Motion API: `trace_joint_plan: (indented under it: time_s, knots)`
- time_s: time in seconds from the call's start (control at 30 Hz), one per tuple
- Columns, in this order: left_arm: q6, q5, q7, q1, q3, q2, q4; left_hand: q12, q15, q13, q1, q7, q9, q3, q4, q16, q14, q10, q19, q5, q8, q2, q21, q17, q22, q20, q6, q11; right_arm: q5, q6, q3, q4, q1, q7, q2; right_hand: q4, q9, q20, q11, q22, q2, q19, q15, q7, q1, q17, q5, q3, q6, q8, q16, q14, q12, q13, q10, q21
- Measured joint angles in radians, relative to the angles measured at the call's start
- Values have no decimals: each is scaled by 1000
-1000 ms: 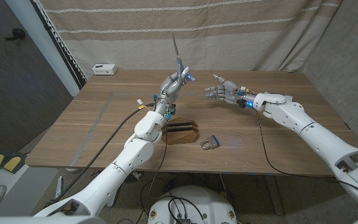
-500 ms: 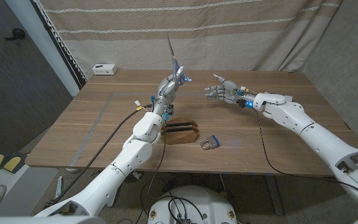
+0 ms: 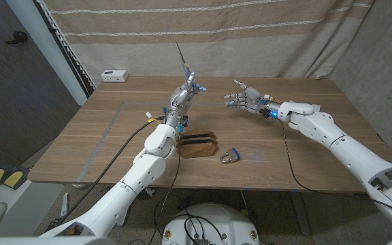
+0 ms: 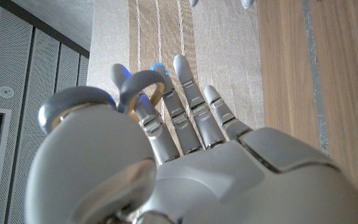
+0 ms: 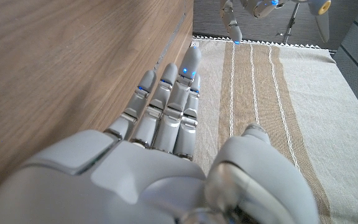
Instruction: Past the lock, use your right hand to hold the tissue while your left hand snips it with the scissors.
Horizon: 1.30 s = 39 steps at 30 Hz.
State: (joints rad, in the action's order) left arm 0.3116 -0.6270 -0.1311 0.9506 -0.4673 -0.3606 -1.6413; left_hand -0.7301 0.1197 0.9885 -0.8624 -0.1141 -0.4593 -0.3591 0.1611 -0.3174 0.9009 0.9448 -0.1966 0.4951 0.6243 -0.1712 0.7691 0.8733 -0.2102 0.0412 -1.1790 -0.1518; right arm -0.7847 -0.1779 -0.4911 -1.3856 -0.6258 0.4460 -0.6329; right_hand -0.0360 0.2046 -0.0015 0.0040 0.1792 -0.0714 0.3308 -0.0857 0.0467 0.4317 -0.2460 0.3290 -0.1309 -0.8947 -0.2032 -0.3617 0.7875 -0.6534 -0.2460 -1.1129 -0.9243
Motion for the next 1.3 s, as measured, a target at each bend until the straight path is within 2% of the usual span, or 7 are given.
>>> trace_joint_plan:
  time_s: [0.2, 0.27, 0.43, 0.5, 0.83, 1.13, 1.3]
  knots:
    - [-9, 1, -7, 2, 2, -5, -6, 8, 0, -14, 17, 5, -4, 0, 0, 11, 0, 5, 0, -17, -2, -14, -4, -1, 1, 0, -5, -2, 0, 2, 0, 0, 0, 1, 1, -7, 0, 0, 0, 0, 2, 0, 0, 0, -12, 0, 0, -7, 11, 4, 0, 0, 0, 0, 0, 4]
    - [-10, 1, -7, 3, 4, -9, -7, 14, 2, -18, 22, -2, -6, 5, -6, 25, -9, 4, 0, -26, -11, -11, -8, -6, 0, 0, 3, -4, -1, 3, 0, 2, 0, 3, 2, -7, 0, 0, 0, 0, 5, 0, 0, 0, -16, 0, 0, -7, 11, 4, 4, 0, 0, 0, 0, 4]
    - [-8, 2, 3, 4, 4, -10, -8, 57, -12, -35, 28, -33, 11, 8, -17, 60, -60, -47, 15, -40, -45, -5, -15, -25, -2, -3, 46, -54, -1, 3, -1, 4, 2, 4, 4, -7, 0, 0, 0, 0, 5, 0, 0, 5, -23, 0, 0, -7, 16, 4, 8, 0, 0, 0, 0, 8]
    - [-1, 4, 12, 4, 4, -10, -8, 86, -20, -42, 36, -34, 27, 15, -23, 81, -94, -111, 19, -46, -66, -2, -19, -33, -6, 0, 75, -65, -1, 3, -1, 4, 2, 4, 4, -10, 0, 0, 0, 0, 6, 0, 0, 5, -24, 5, 0, -10, 16, 4, 8, 0, 0, 0, 0, 8]
    - [30, 11, 39, -8, -1, -11, 13, 169, -46, -67, 19, -63, 104, 15, -23, 112, -168, -293, 35, -55, -122, 21, -26, -44, -11, -5, 77, -63, -4, 8, 1, 5, -1, 2, 5, -7, -5, 0, 0, 0, 5, 0, 0, 3, -24, 5, 0, -15, 18, 4, 8, 0, 0, 0, 0, 8]
    - [50, 16, 57, -14, -6, -6, 29, 198, -48, -96, 11, -72, 121, 19, -28, 112, -181, -314, 35, -55, -123, 33, -30, -49, -11, -5, 68, -66, -5, 11, 3, 4, -4, 0, 5, -7, -5, 0, 0, 0, 1, 0, 0, 0, -27, 5, 4, -15, 22, 4, 8, 0, 0, 0, 0, 15]
    - [60, 21, 65, -17, -8, -4, 36, 255, -55, -145, -44, -75, 127, 36, -45, 133, -241, -360, 35, -53, -123, 79, -30, -86, -14, -5, 43, -64, -5, 11, 3, 4, -4, -1, 5, -7, -5, 0, 0, 0, 1, 0, 0, 0, -27, 4, 4, -15, 22, 4, 8, 0, 0, 0, 0, 18]
